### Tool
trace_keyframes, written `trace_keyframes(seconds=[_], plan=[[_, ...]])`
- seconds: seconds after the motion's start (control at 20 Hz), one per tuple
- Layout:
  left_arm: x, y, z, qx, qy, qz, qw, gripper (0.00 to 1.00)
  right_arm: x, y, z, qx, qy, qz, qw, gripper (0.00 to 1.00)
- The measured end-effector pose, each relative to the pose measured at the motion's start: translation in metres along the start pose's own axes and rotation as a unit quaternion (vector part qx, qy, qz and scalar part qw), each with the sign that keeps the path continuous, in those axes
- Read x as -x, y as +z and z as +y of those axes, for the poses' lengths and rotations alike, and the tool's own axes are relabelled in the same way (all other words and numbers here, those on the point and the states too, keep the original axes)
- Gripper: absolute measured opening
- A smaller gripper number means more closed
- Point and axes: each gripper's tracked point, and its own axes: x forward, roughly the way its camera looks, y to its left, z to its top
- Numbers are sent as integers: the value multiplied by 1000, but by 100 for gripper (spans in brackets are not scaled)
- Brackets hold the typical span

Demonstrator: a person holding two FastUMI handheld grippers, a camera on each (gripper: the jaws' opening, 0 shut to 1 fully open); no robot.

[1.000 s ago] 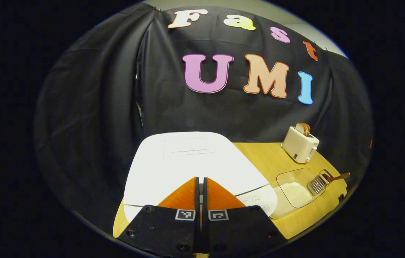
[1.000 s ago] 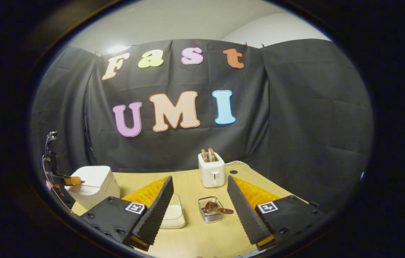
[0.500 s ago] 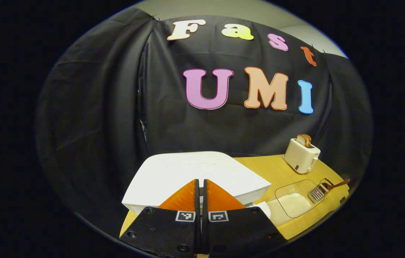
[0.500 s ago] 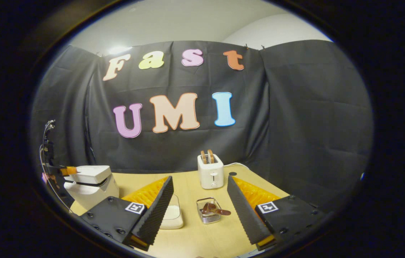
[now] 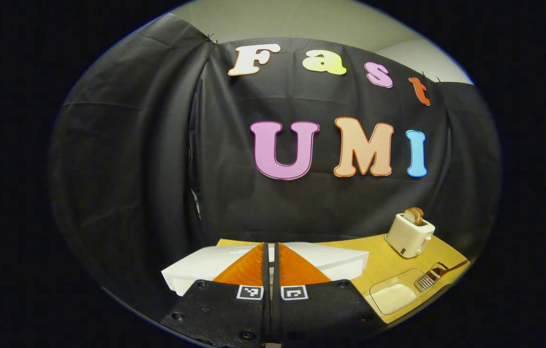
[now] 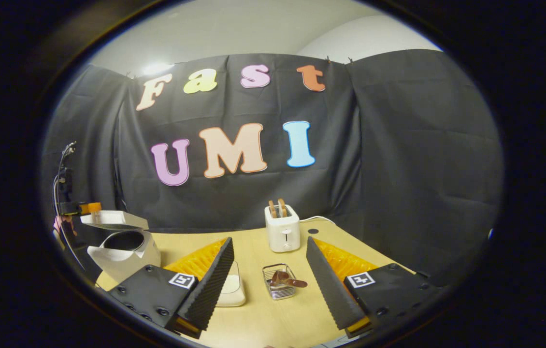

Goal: Close the left gripper, press the button to open the rice cooker; take a wooden spoon from the chopstick holder with the right hand, scoop a spoonful of rice and pour it into the rice cooker, then put the wooden spoon back into the chopstick holder.

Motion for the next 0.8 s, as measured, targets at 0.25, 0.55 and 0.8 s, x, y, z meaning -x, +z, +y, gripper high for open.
trace_keyframes(seconds=[0.25,0.55,0.8], plan=[[-19,29,6,-4,18,-31,999,0,-1,-5,-10,1,-4,6,1000,98],[-17,55,-1,-1,14,-65,998,0,-9,-25,-25,3,-15,16,1000,98],[1,53,-13,-2,7,-58,998,1,-22,-58,-34,2,-16,35,999,99]])
